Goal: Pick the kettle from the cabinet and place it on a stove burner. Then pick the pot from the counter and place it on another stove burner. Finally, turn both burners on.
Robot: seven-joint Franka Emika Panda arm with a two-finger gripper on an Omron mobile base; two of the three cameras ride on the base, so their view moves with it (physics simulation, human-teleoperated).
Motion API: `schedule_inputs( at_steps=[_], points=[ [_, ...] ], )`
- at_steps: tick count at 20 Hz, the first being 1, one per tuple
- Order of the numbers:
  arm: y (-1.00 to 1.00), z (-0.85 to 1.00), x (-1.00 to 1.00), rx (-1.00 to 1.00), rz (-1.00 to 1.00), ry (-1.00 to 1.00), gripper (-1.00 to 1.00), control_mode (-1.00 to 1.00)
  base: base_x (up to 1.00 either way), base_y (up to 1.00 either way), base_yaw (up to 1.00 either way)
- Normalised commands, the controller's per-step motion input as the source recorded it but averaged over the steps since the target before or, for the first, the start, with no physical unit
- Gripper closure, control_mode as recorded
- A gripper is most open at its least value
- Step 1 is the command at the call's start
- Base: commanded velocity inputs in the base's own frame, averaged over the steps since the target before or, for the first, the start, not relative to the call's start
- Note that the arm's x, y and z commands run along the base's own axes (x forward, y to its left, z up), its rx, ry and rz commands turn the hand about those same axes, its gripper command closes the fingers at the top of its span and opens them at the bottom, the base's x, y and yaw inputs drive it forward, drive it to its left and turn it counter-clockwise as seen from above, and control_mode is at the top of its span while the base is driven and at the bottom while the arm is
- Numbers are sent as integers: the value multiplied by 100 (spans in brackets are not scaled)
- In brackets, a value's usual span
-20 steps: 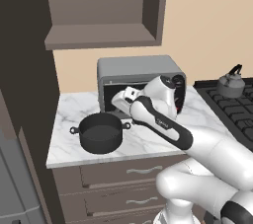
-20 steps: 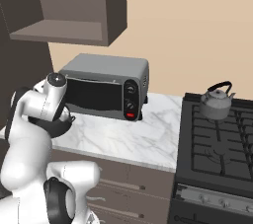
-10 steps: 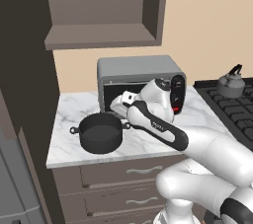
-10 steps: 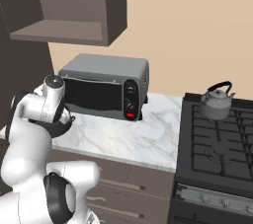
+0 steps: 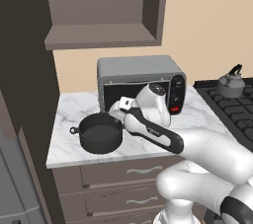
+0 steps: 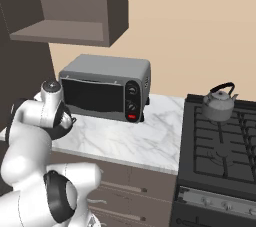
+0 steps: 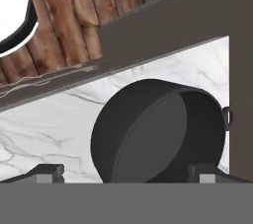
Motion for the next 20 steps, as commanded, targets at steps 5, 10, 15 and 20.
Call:
schedule_inputs(
  at_steps=[5,10,15,20],
  points=[
    [1,-12,2,-4,0,0,-100,-100,0,0,0],
    [0,-11,0,-2,0,0,-100,-100,0,0,0],
    [4,-10,6,-2,0,0,-100,-100,0,0,0],
    [17,-16,19,-3,0,0,-100,-100,0,0,0]
  ],
)
